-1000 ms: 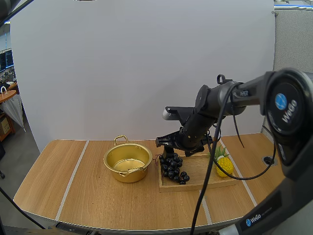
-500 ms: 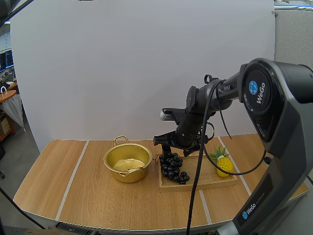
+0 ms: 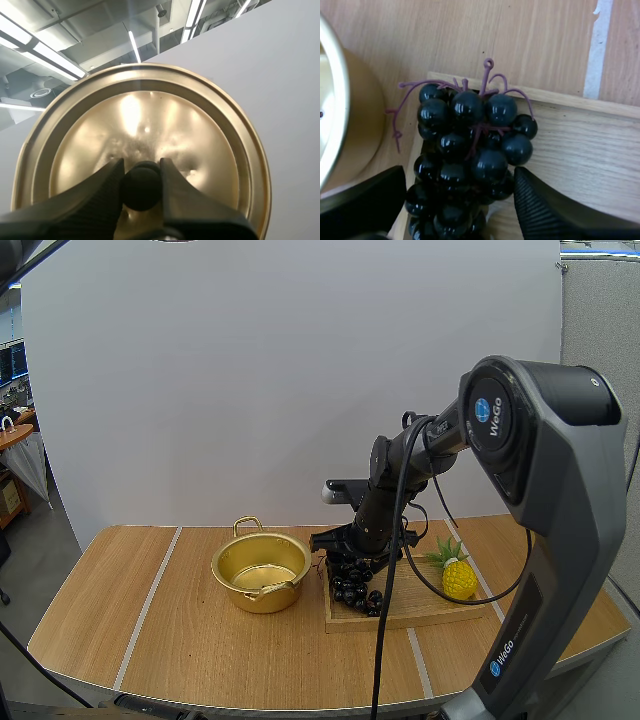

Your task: Open the pot, put the grape inside, and close it

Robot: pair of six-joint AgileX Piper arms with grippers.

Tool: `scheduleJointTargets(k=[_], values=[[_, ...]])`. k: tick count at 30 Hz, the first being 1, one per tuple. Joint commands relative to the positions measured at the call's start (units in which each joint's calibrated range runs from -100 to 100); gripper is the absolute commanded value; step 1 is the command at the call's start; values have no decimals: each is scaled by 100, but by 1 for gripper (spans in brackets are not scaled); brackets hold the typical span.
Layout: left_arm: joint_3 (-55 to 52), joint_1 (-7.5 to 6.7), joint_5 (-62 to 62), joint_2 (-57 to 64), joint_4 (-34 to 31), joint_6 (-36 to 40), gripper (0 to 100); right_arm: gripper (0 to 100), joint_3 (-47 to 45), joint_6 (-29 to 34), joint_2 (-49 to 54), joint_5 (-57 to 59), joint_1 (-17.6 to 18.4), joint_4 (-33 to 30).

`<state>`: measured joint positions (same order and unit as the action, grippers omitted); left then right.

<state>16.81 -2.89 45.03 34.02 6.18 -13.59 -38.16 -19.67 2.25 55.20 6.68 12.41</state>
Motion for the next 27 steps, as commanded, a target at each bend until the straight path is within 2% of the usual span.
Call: scheduleJointTargets(k=[1,10,17,19,20,21,27], values=[[42,-13,-308,31,-72,53,0,100,43,28,-62,-154,7,-74],[42,-13,-308,31,-72,53,0,100,43,28,-583,-252,7,-74],[42,-13,-308,31,-72,53,0,99,43,158,-624,-382,7,-270],[42,-13,-308,31,-72,53,0,56,43,158,-624,-365,7,-270],[42,-13,-308,31,-72,53,0,24,43,158,-624,-321,7,-270],[42,-13,-308,31,-72,53,0,1,43,158,-624,-299,7,-270],[42,-13,-308,31,-72,53,0,0,43,149,-554,-276,7,-333]])
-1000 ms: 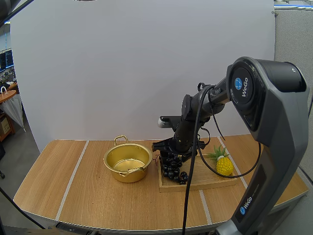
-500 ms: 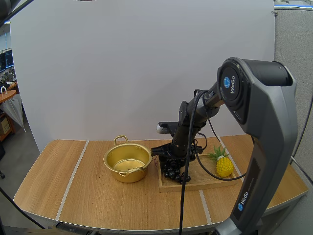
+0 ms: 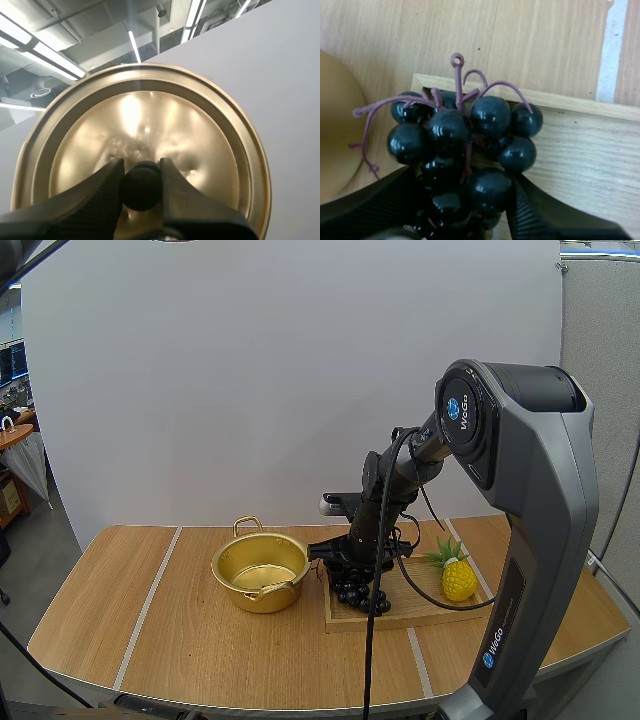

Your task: Open the pot, put the grape inside, and close it

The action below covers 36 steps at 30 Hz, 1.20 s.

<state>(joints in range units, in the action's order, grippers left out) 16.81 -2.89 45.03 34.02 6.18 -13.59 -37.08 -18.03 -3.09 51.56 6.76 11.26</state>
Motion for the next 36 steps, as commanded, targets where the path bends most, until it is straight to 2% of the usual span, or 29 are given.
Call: scheduleJointTargets(k=[1,22,31,36], values=[[42,-13,-308,31,-72,53,0,0,-65,-15,33,88,-1,-218],[42,-13,-308,31,-72,53,0,0,-65,-15,2751,889,-1,-218],[42,-13,-308,31,-72,53,0,0,-50,-130,3475,1255,-1,-188],[42,-13,-308,31,-72,53,0,0,438,-314,3533,1966,101,-104]])
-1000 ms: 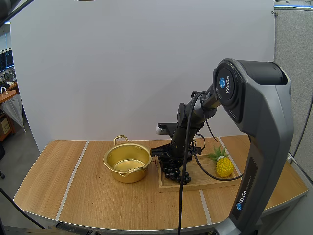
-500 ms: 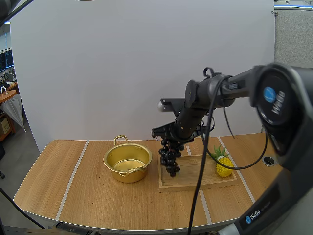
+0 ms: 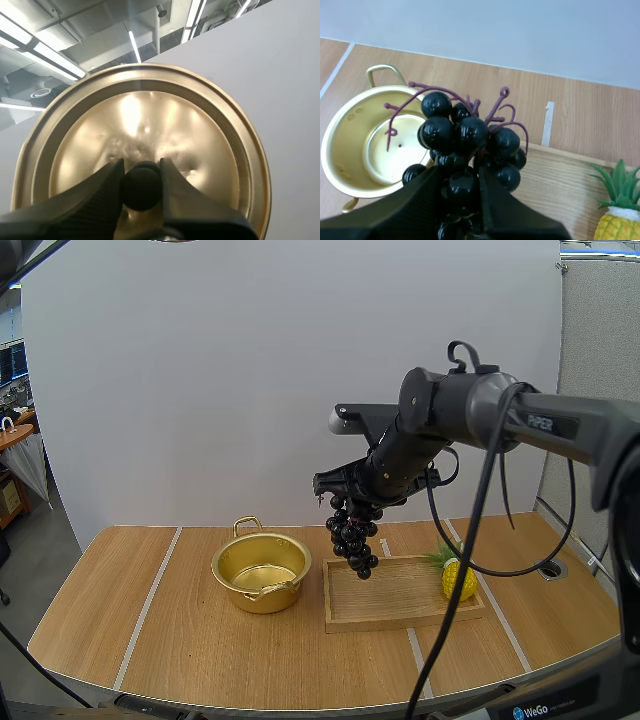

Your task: Open the pot, put the grape inside, and close it

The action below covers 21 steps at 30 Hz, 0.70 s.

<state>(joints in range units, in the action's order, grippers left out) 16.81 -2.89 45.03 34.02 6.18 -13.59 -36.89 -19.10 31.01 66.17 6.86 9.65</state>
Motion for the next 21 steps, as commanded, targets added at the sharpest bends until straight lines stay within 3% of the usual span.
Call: scheduleJointTargets(k=[1,11,21], values=[[42,-13,-308,31,-72,53,0,0,509,-211,123,559,127,72],[42,-13,-308,31,-72,53,0,0,1506,-245,-352,669,884,83],[42,-13,-308,31,-72,53,0,0,1986,-256,-1515,650,1169,-57]])
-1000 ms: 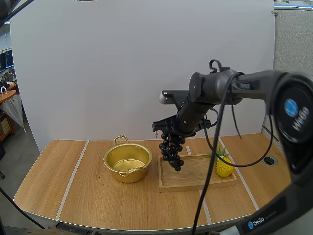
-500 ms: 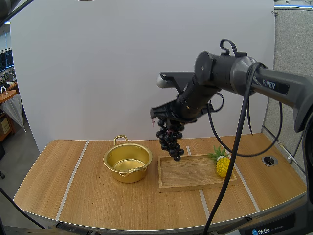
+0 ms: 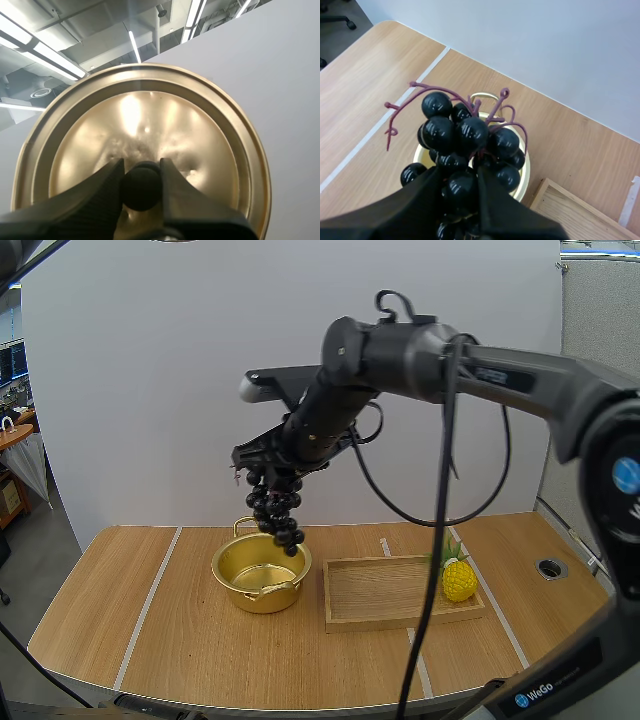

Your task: Open the pot, put the grape inside, and close it

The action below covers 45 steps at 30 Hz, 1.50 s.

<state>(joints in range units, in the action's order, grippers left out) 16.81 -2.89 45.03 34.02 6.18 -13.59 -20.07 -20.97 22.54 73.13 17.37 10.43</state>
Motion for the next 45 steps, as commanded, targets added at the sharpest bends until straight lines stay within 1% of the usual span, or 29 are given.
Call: scheduleJointTargets(k=[1,8,11,19,30,35,38,39,40,41,43,45], values=[[42,-13,-308,31,-72,53,0,0,317,-104,-750,-46,118,-132],[42,-13,-308,31,-72,53,0,0,515,-177,-1586,-125,118,-269],[42,-13,-308,31,-72,53,0,0,515,-177,-1945,-337,118,-304],[42,-13,-308,31,-72,53,0,0,515,-253,-2649,-399,118,-253],[42,-13,-308,31,-72,53,0,0,515,-284,-3177,-756,158,-152],[42,-13,-308,31,-72,53,0,0,515,-294,-3226,-941,159,-77],[42,-13,-308,31,-72,53,0,0,515,-479,-3226,-941,159,155],[42,-13,-308,31,-72,53,0,4,515,-504,-3226,-916,159,223],[42,-13,-308,31,-72,53,0,13,515,-504,-3226,-898,159,250],[42,-13,-308,31,-72,53,0,26,515,-504,-3226,-902,159,249],[42,-13,-308,31,-72,53,0,55,515,-504,-3226,-849,159,249],[42,-13,-308,31,-72,53,0,95,515,-504,-3226,-835,159,249]])
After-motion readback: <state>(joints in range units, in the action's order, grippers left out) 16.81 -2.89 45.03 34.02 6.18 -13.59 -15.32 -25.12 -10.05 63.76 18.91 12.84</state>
